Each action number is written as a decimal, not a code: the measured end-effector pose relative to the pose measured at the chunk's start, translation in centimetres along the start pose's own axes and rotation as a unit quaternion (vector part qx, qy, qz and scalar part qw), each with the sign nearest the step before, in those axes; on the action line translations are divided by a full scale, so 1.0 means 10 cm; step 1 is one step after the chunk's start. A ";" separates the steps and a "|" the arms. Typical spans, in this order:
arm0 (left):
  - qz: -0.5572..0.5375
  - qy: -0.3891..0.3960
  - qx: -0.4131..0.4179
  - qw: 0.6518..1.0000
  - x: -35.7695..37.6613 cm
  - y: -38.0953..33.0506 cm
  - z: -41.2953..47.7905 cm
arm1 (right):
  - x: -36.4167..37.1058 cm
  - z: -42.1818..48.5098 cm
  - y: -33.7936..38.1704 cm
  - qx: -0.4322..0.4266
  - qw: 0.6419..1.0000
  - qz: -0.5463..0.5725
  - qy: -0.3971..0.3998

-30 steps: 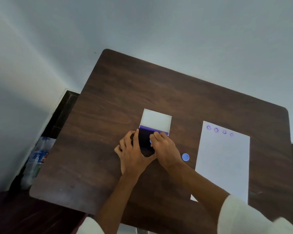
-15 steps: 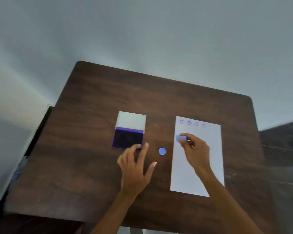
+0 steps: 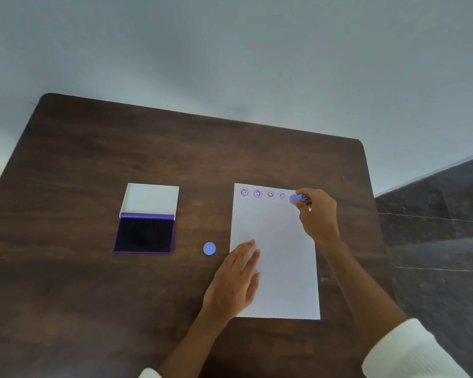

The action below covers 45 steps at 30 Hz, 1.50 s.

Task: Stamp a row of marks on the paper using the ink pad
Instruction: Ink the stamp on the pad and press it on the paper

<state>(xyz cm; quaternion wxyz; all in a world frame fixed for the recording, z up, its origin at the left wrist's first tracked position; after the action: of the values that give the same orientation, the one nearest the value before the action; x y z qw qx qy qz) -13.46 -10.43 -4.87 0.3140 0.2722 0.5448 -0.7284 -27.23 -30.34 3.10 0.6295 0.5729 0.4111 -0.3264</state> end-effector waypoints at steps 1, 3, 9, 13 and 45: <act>-0.003 -0.002 0.001 1.000 0.02 0.01 0.00 | 0.03 0.03 -0.02 -0.005 1.000 -0.001 0.006; -0.010 -0.006 0.002 1.000 0.04 0.02 0.00 | 0.08 0.09 -0.03 -0.018 1.000 -0.001 0.014; -0.028 -0.008 -0.001 1.000 0.05 0.03 0.00 | 0.25 0.21 -0.02 -0.043 0.998 -0.013 0.046; -0.036 -0.007 -0.012 0.999 0.06 0.03 0.01 | 0.30 0.27 -0.01 -0.055 0.997 -0.023 0.054; -0.061 -0.007 -0.024 0.998 0.02 -0.01 0.02 | 0.37 0.33 0.14 -0.162 0.966 -0.177 0.096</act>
<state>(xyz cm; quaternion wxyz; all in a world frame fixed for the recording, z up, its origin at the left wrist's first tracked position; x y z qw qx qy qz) -13.65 -10.66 -4.91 0.2796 0.2256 0.5754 -0.7348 -23.85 -33.23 0.43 0.6038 0.4099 0.6121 -0.3045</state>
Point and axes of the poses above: each hand's wrist, its own z-axis towards the middle knuckle, its own x-axis out of the palm, y = z × x, the point moved 5 cm from there along z, towards the middle knuckle, and after that the axes turned 8 degrees about -z, right-handed, at the moved point
